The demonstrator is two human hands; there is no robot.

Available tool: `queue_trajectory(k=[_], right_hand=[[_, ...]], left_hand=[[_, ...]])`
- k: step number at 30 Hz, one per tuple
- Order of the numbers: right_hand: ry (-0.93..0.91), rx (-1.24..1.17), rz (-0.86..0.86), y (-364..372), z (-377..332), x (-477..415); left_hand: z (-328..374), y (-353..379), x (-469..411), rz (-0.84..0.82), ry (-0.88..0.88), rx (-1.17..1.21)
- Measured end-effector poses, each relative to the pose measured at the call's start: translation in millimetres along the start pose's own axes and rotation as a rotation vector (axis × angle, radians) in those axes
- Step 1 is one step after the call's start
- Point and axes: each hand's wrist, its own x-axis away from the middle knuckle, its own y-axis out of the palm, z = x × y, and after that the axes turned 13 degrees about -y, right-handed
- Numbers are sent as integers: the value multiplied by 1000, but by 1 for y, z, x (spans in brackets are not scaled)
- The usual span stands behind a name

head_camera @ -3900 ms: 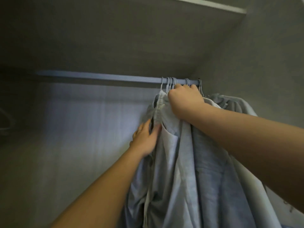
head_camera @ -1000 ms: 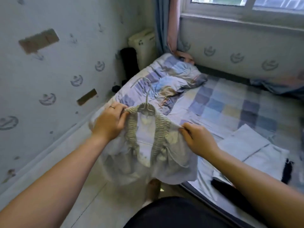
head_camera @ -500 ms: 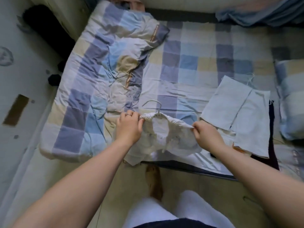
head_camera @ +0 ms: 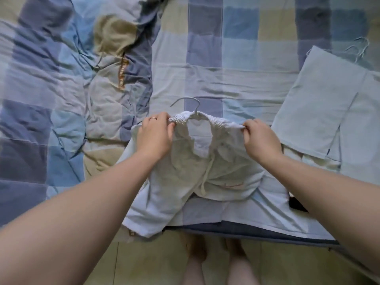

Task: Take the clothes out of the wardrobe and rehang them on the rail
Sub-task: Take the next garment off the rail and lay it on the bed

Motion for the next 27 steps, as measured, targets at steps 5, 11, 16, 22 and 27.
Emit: queue_trajectory(k=[5,11,16,22,27], right_hand=[[33,-65,33,39,25,-67],[96,-242,-3,63,44,-113],[47,-226,-107,55,37,-83],[-105,14,-132,15,8,-31],[-188,140,-254,-32,-26,15]], left_hand=[[11,35,-61,14,-54,51],[22,71,-102,-34,-90,130],[25,77,-77,-101,-61,13],[25,44,-6,-169,-85,-96],[23,-8,45,-199,-165,29]])
